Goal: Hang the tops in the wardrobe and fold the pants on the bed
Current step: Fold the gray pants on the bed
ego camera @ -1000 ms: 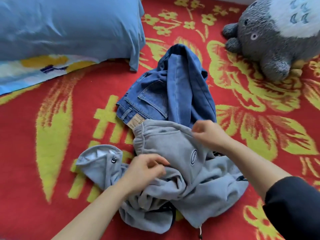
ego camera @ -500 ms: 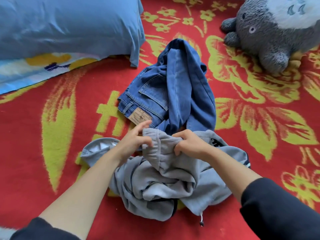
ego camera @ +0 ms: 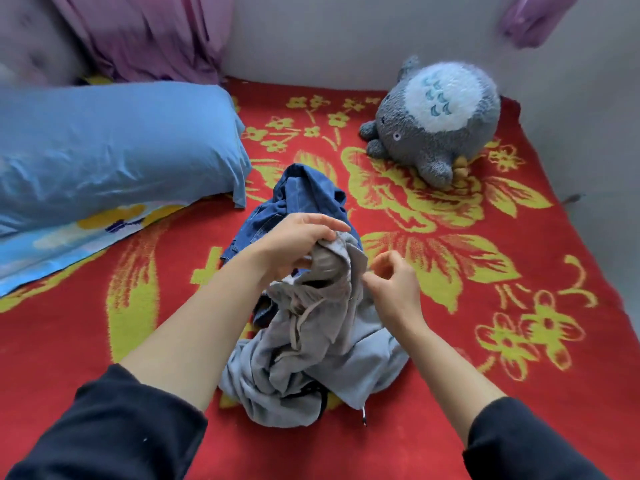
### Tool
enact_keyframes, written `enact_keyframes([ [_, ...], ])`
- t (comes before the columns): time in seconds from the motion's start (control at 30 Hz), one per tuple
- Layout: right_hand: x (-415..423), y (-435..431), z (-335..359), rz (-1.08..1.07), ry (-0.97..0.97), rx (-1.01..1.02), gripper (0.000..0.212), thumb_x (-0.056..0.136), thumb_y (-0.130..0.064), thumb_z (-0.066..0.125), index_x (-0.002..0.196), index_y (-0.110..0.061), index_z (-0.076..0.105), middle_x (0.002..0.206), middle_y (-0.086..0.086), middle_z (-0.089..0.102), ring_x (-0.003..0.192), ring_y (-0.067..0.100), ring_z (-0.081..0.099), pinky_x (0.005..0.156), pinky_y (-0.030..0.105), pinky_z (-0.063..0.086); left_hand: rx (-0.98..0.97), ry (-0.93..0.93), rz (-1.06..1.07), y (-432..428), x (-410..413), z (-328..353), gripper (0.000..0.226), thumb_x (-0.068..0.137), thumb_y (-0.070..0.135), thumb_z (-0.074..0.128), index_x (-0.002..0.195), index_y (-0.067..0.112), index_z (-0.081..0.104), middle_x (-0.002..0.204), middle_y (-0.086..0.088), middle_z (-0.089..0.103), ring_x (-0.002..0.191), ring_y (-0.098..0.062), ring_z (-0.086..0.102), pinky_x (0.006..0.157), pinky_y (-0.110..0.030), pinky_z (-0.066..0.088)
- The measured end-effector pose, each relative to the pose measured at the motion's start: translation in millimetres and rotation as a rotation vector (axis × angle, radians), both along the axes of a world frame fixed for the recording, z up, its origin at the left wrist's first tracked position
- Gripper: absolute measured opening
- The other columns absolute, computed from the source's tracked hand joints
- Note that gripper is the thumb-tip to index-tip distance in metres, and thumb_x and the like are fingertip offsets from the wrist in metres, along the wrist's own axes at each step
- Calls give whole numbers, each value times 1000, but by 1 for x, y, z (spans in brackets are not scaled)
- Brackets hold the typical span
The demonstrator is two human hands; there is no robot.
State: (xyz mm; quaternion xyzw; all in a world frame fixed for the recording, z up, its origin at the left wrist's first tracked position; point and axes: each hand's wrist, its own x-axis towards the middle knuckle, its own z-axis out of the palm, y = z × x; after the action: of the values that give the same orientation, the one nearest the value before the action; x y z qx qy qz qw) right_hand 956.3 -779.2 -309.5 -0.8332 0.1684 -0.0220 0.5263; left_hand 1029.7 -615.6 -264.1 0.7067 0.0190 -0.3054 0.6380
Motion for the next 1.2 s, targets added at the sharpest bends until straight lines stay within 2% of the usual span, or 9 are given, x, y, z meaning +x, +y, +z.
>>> enact_keyframes([
  [0.13,-30,9,43,267,115,99,19,65,-25,64,71,-8,59,64,5,63,58,19,57,56,36,47,-88,-63,7,-25,-1,67,29,94,3,47,100,16,71,87,-10,64,63,-14,58,47,-21,49],
  [0.3,-27,15,97,98,76,116,32,74,-56,67,92,-30,68,91,-2,72,86,21,67,79,44,55,-269,-157,140,-62,-8,155,30,93,-5,42,109,7,64,77,-10,59,46,-10,55,40,-17,46],
  [0.37,-23,13,121,50,37,179,55,66,-62,68,112,-32,65,104,-9,70,95,13,65,83,33,54,-321,-186,200,-73,-11,183,31,93,-5,40,109,8,63,71,-6,58,49,-12,55,42,-18,48],
  [0.5,-25,4,154,9,-31,30,73,69,-41,72,132,-23,41,118,-2,62,108,19,59,86,30,45,-386,-254,286,-91,-17,230,33,93,-5,37,90,14,64,73,-6,52,56,-14,49,39,-18,47],
  [0.67,-33,-26,182,57,20,-185,46,75,-37,58,110,-8,48,114,16,60,108,34,57,75,30,39,-407,-405,402,-111,-13,284,34,93,-5,40,89,16,67,73,-6,55,40,-8,52,42,-19,51],
  [0.83,-48,-111,207,147,269,-486,11,71,-17,48,74,-8,54,88,16,69,81,34,69,58,29,47,-490,-440,657,-109,-3,314,28,92,-6,43,106,9,63,71,-7,52,42,-10,53,41,-21,49],
  [0.93,-46,-168,217,43,312,-306,24,67,-6,40,78,2,60,73,20,69,59,35,70,50,35,56,-488,-457,696,-122,-10,313,23,90,-6,53,106,5,65,73,-10,57,36,-7,56,39,-17,47],
  [1.1,-14,-252,257,-257,12,338,35,89,-6,35,112,2,59,110,24,65,93,39,66,81,53,56,-407,-540,592,-153,-23,320,52,75,-7,69,125,-5,54,83,-13,67,61,-14,66,61,-26,57],
  [1.2,-7,-295,308,-273,-216,677,36,93,-5,30,112,-5,60,109,22,65,82,33,67,54,41,57,-161,-699,630,-174,-33,328,61,67,-9,70,126,-1,57,120,-18,63,96,-22,63,90,-33,53],
])
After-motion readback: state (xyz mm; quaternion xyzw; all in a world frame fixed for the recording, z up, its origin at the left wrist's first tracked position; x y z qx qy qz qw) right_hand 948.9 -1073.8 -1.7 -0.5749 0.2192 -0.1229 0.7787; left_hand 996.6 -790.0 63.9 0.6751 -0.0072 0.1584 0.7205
